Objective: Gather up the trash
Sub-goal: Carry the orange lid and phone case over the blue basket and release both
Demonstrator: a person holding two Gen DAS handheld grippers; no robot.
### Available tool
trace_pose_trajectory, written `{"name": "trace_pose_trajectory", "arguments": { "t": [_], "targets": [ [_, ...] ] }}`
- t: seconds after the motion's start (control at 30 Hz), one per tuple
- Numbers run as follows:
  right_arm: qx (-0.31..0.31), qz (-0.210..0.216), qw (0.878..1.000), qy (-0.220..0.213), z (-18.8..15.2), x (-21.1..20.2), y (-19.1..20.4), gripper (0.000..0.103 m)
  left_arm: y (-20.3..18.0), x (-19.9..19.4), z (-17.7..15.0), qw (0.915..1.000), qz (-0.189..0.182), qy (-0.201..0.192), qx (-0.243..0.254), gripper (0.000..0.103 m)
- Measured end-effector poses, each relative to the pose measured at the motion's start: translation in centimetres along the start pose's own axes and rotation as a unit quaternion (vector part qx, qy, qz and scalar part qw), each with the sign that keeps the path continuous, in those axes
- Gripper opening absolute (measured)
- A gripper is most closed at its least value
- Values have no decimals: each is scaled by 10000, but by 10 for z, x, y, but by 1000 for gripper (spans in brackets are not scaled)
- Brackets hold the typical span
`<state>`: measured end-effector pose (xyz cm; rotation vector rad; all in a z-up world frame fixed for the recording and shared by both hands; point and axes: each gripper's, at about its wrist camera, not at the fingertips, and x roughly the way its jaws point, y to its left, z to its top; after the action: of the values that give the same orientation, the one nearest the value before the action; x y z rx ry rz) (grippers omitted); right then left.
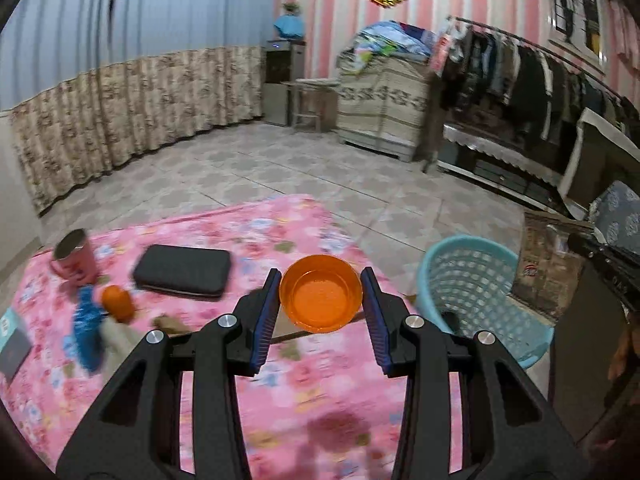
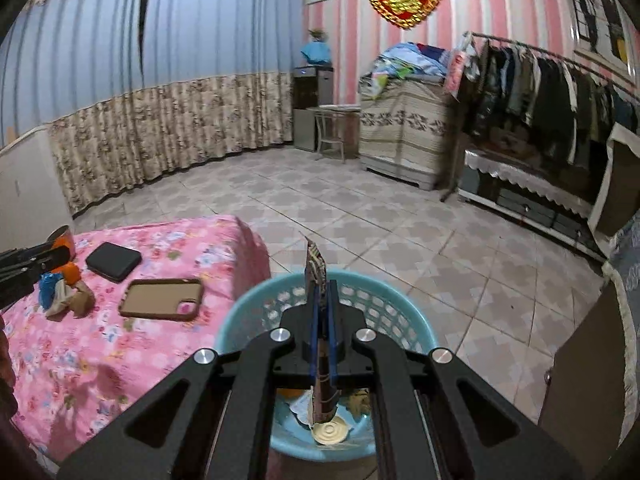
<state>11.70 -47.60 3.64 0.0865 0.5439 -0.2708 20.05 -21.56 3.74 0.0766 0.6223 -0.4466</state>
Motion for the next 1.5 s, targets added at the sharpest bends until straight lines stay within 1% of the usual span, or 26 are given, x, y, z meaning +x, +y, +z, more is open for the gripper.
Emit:
{"name": "trace_pose_trajectory", "arguments": {
  "t": [0.07, 0.17, 0.3, 0.4, 0.53, 0.7, 0.8, 0.83, 0.87, 0.93, 0.97, 1.03, 1.13, 1.23, 1.33, 1.43, 1.5],
  "targets": [
    [41, -42, 10000, 35, -4, 4, -6, 4, -15, 14, 1, 9998, -127, 103, 67, 39],
    [167, -69, 9998, 90, -9, 12, -18, 4, -40, 31, 2, 9993, -220, 160, 264, 39],
    [280, -62, 9995, 142, -15, 21, -30, 4, -66, 51, 0, 9980, -449, 264, 355, 39],
    [241, -54, 9995, 182, -19, 27, -33, 4, -93, 70, -3, 9961, -624, 355, 507, 39],
    [388, 4, 9989, 279, -24, 37, -40, 4, -119, 87, -6, 9938, -766, 430, 680, 39],
    [385, -1, 9989, 279, -22, 42, -42, 4, -139, 103, 1, 9924, -888, 442, 723, 39],
    [391, -6, 9988, 282, -22, 42, -42, 4, -146, 111, 4, 9895, -1120, 555, 732, 40],
    [406, -5, 9987, 293, -22, 42, -42, 4, -149, 112, 5, 9891, -1112, 559, 784, 40],
    [417, -3, 9987, 303, -21, 43, -43, 4, -152, 113, 6, 9890, -1086, 551, 834, 42],
    [432, -9, 9986, 319, -19, 45, -44, 4, -150, 111, 8, 9901, -1020, 482, 834, 56],
    [423, -12, 9986, 319, -17, 46, -44, 4, -147, 108, 9, 9911, -977, 427, 799, 60],
    [416, -13, 9986, 315, -18, 46, -44, 4, -140, 104, 11, 9926, -896, 358, 734, 72],
    [408, -16, 9987, 309, -16, 47, -45, 4, -125, 98, 13, 9951, -701, 280, 642, 82],
    [398, -22, 9986, 338, -16, 48, -44, 4, -110, 91, 14, 9970, -539, 199, 511, 89],
    [387, -21, 9985, 386, -14, 53, -42, 4, -93, 82, 16, 9985, -353, 102, 407, 94],
    [374, -21, 9985, 401, -13, 57, -38, 4, -81, 71, 16, 9992, -189, -2, 348, 97],
    [356, -26, 9985, 413, -13, 59, -37, 5, -73, 62, 14, 9994, -63, -71, 346, 97]
  ]
}}
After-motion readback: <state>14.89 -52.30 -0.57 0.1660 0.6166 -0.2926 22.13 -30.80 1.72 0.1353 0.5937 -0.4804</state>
